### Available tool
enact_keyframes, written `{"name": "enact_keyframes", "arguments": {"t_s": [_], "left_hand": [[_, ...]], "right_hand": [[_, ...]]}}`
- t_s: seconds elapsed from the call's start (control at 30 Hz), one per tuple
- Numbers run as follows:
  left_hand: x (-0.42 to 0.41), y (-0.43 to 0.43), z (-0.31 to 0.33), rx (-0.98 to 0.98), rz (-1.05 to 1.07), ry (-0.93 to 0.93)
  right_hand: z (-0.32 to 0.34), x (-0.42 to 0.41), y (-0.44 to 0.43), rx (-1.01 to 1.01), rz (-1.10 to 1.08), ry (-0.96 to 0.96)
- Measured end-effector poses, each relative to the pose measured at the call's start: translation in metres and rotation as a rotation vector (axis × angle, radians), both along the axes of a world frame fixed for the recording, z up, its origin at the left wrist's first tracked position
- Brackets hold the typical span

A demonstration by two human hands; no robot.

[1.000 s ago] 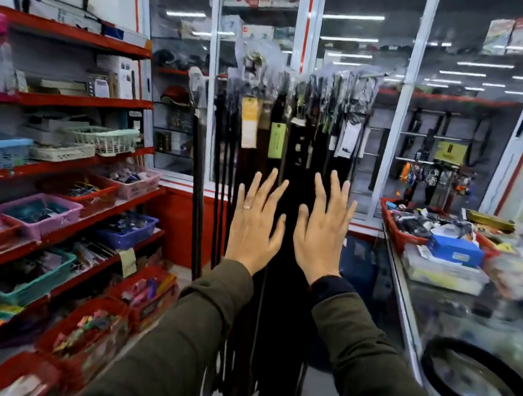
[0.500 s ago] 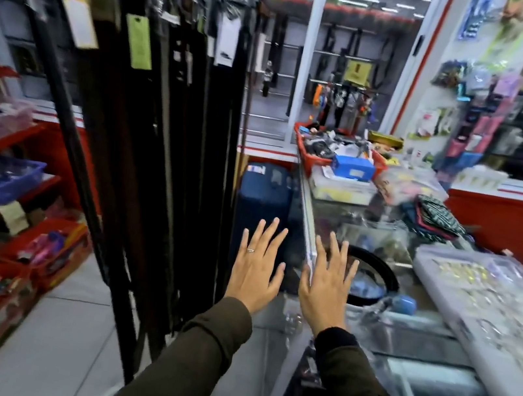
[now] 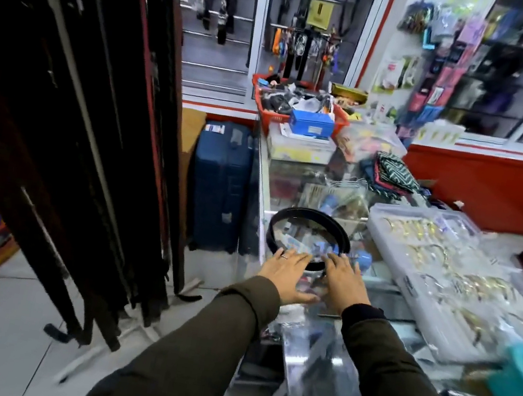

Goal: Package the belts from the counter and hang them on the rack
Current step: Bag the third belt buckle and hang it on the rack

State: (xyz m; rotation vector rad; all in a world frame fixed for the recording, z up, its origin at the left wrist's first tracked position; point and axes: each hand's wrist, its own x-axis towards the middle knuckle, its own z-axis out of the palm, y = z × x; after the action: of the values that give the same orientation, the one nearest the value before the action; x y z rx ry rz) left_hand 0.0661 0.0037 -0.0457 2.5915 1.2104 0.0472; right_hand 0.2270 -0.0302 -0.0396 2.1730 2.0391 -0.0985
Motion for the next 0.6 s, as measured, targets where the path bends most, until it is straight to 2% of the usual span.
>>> {"name": "enact_keyframes", "arguments": {"t_s": [0.13, 0.33, 0.4, 0.6], "left_hand": [[0.018, -0.001, -0.007, 0.000, 0.156, -0.073], [0.003, -0.001, -0.013, 0.051, 0.270, -0.236], [-0.009, -0.002, -0.013, 0.094, 0.271, -0.259], [-0.060, -0.006, -0.003, 0.264, 0.288, -0.284]], "right_hand": [[-0.002, 0.015, 0.011, 0.099, 0.002, 0.235], [0.003, 0.019, 0.009, 0.198, 0.069, 0.070], [0.006, 0.014, 0.005, 0.207, 0.110, 0.088], [0.032, -0.021, 0.002, 0.189, 0.241, 0.475]]}}
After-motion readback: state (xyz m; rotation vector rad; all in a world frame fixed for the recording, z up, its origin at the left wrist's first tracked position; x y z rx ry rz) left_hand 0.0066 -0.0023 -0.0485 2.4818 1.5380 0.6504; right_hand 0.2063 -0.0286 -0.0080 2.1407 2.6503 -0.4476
